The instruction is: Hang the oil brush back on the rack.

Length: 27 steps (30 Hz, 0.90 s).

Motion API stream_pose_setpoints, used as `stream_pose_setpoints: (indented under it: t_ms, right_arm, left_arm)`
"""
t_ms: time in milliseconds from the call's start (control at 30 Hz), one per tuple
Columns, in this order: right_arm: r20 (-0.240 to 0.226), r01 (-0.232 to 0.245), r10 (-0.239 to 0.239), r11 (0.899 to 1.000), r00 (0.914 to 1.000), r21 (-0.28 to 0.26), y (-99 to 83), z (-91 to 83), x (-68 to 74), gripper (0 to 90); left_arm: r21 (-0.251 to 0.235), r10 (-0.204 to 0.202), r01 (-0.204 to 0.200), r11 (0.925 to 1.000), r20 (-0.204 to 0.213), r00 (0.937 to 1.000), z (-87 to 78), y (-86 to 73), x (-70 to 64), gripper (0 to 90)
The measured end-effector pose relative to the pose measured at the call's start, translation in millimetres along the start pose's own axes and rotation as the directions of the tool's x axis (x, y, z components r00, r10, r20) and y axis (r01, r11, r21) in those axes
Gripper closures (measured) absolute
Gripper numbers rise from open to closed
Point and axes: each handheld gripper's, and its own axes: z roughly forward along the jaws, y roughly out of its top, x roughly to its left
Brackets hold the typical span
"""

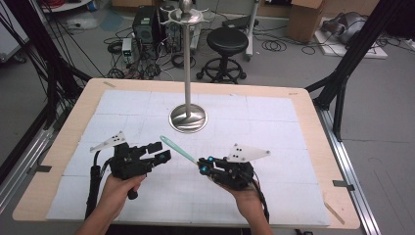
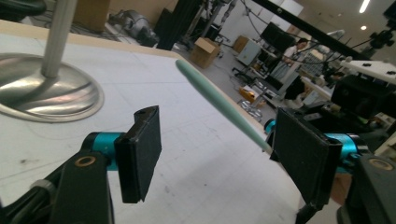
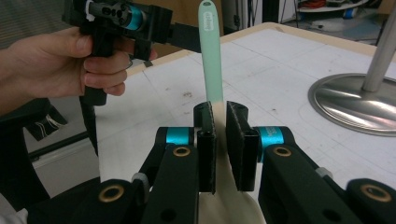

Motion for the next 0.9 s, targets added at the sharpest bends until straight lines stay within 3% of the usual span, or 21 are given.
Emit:
stream_pose_setpoints:
  t_ms: [233, 367, 400, 733, 900]
  right_arm:
    - [-0.017, 0.008, -0.008, 1.000, 0.9998, -0.009, 0.9, 3.0, 3.7, 82.7]
    - [-0.025, 0.016, -0.016, 1.000, 0.9996, -0.001, 1.0, 6.6, 5.8, 82.7]
    - [-0.024, 0.019, -0.019, 1.000, 0.9995, 0.001, 1.0, 7.2, 6.3, 82.7]
    - [-0.030, 0.039, -0.039, 0.999, 0.9988, 0.004, 1.3, 10.6, 9.8, 82.6]
    - [-0.037, 0.053, -0.052, 0.999, 0.9980, 0.009, 0.9, 11.1, 11.0, 82.6]
  left_arm:
    - [0.010, -0.032, 0.031, 0.9995, 0.016, 0.9994, 5.5, -0.5, -0.7, 39.4]
    - [0.006, -0.052, 0.052, 0.9986, 0.038, 0.9979, 7.0, 0.5, -0.9, 49.9]
    - [0.010, -0.075, 0.075, 0.9972, 0.047, 0.9960, 8.1, 1.2, -0.5, 51.8]
    - [0.020, -0.097, 0.096, 0.9952, 0.058, 0.9936, 8.9, 3.2, 1.3, 69.8]
    - [0.019, -0.108, 0.107, 0.9941, 0.068, 0.9918, 8.7, 3.4, 0.3, 71.5]
